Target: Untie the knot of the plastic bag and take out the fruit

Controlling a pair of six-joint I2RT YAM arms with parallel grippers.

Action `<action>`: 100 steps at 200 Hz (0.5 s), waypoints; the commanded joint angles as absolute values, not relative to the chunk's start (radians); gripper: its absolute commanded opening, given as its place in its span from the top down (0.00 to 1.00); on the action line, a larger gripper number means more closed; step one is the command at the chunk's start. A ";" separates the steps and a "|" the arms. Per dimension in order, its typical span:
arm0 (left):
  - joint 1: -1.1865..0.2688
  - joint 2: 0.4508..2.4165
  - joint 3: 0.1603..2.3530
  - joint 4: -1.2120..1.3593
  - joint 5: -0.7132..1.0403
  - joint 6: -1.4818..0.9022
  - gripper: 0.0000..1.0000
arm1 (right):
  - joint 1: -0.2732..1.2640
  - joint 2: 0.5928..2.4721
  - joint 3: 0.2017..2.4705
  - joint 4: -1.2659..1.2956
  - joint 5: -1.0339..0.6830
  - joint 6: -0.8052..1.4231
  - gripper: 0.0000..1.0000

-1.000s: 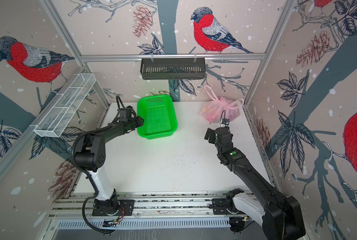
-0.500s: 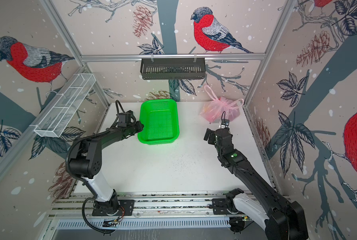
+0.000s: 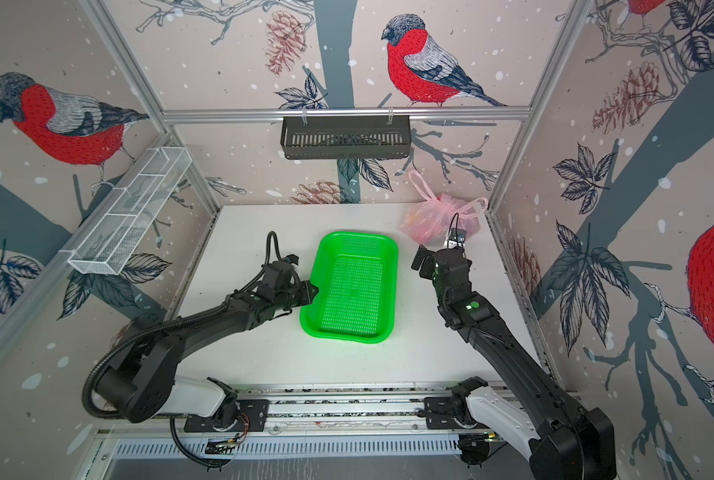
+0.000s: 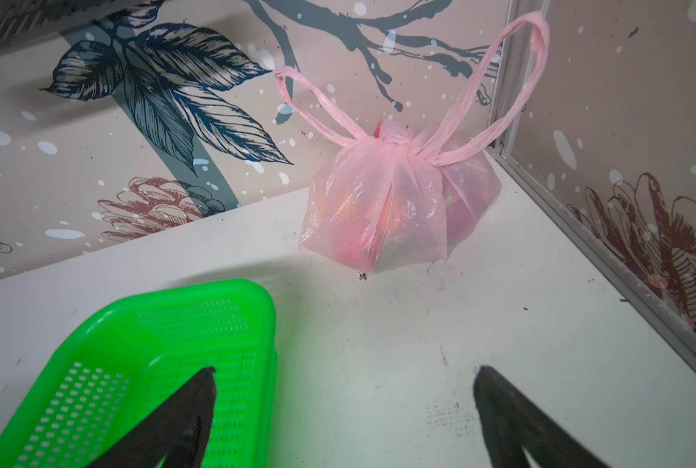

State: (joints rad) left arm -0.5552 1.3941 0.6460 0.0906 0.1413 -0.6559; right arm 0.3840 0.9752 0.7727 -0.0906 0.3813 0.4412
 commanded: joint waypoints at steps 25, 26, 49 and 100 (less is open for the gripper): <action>-0.825 1.298 0.579 0.043 -0.123 -0.969 0.90 | 0.345 0.974 0.815 -0.120 0.352 0.444 0.01; -0.830 1.297 0.577 0.043 -0.128 -0.975 0.90 | 0.344 0.973 0.814 -0.120 0.351 0.444 0.01; -0.920 1.304 0.575 0.063 -0.202 -1.058 0.91 | 0.333 0.964 0.799 -0.119 0.319 0.452 0.01; -1.038 1.447 0.646 0.112 -0.284 -1.157 0.92 | 0.312 0.902 0.755 -0.125 0.275 0.477 0.01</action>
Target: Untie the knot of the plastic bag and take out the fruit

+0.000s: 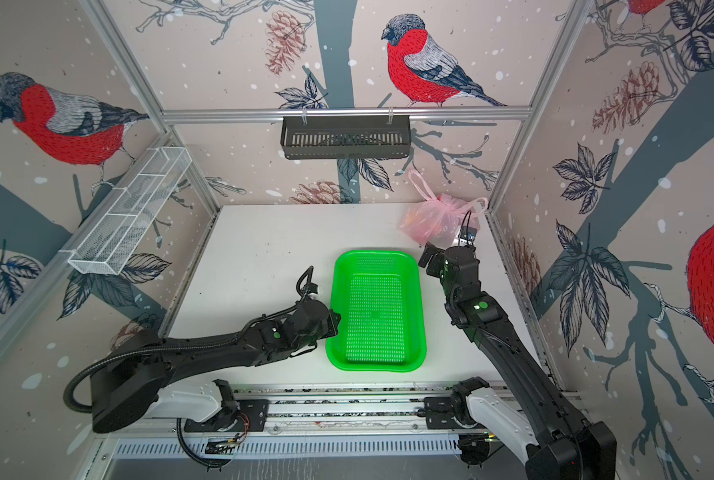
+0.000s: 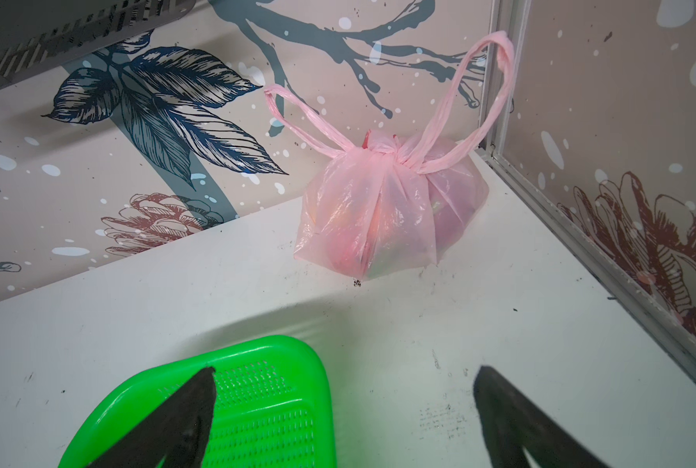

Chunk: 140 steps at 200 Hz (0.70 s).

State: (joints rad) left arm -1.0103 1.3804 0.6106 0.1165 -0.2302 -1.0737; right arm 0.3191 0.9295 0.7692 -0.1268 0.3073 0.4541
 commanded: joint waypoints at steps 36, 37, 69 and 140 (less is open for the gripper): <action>-1.064 1.575 0.764 0.095 -0.269 -1.132 0.92 | 0.296 0.874 0.733 -0.118 0.258 0.481 0.01; -1.064 1.577 0.766 0.093 -0.269 -1.132 0.92 | 0.295 0.874 0.733 -0.118 0.258 0.481 0.01; -1.076 1.621 0.804 0.089 -0.265 -1.129 0.92 | 0.270 0.882 0.734 -0.116 0.240 0.471 0.01; -1.086 1.644 0.835 0.066 -0.266 -1.135 0.76 | 0.223 0.913 0.751 -0.109 0.216 0.456 0.01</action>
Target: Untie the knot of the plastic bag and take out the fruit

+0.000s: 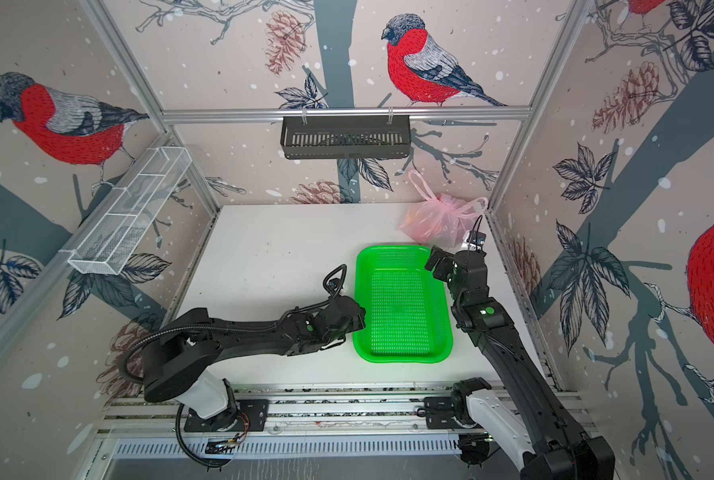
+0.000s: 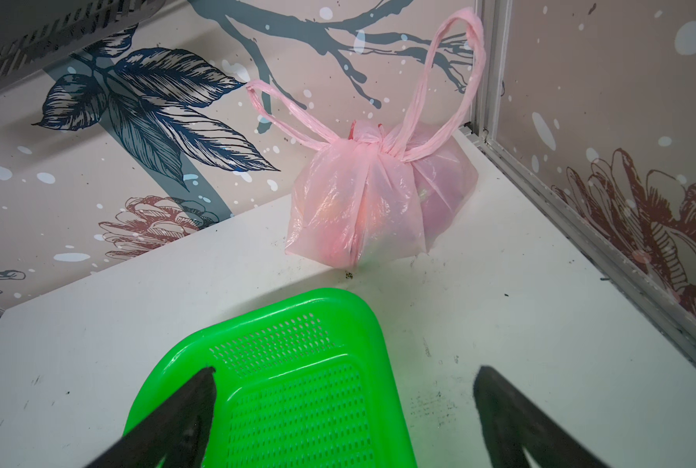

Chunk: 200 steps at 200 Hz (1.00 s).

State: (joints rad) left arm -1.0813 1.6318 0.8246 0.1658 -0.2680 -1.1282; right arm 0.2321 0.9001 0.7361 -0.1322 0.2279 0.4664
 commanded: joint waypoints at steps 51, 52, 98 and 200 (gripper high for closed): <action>-1.089 1.598 0.860 0.014 -0.295 -1.116 0.54 | 0.207 0.995 0.807 -0.088 0.212 0.451 0.00; -1.089 1.597 0.860 0.012 -0.295 -1.116 0.54 | 0.206 0.996 0.808 -0.087 0.212 0.451 0.01; -1.088 1.484 0.902 -0.166 -0.427 -1.078 0.43 | 0.190 1.152 0.893 -0.035 0.213 0.468 0.01; -0.836 1.160 0.685 -0.124 -0.436 -0.808 0.38 | 0.197 1.709 1.282 -0.004 0.302 0.578 0.02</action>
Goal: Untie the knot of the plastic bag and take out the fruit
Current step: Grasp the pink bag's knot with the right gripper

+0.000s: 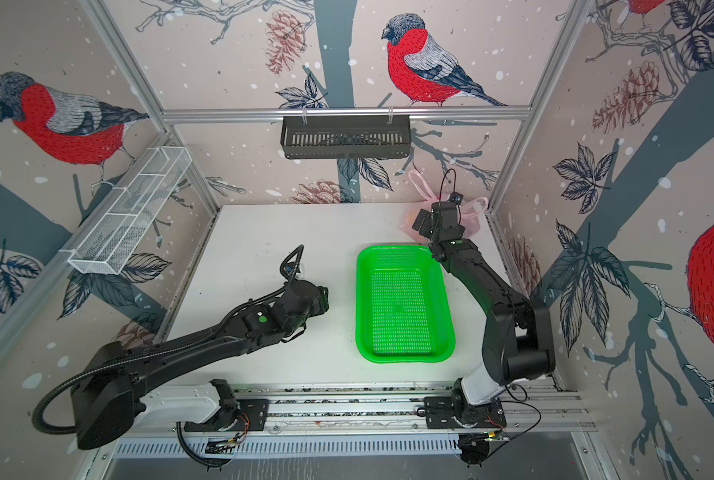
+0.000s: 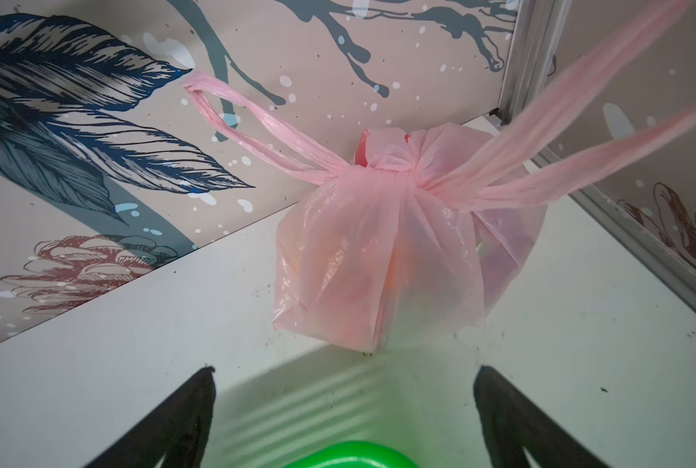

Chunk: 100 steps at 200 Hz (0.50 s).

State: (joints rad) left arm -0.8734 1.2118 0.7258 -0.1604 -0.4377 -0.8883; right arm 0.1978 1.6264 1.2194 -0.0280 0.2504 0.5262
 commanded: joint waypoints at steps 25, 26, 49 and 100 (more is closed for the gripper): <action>-0.804 1.095 0.620 -0.091 -0.409 -0.781 0.37 | 0.195 1.822 1.358 0.009 0.313 0.614 0.06; -0.802 1.093 0.617 -0.089 -0.408 -0.781 0.37 | 0.194 1.826 1.362 0.008 0.314 0.615 0.06; -0.767 1.060 0.572 -0.063 -0.370 -0.776 0.37 | 0.185 1.914 1.430 -0.008 0.314 0.634 0.09; -0.707 1.045 0.536 -0.027 -0.309 -0.736 0.37 | 0.164 2.060 1.578 -0.041 0.313 0.621 0.17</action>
State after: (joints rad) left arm -0.7277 1.0473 0.5449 -0.0845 -0.3416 -0.7708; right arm 0.1722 2.0159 1.5234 -0.0254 0.3035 0.6102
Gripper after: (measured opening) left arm 0.631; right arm 0.843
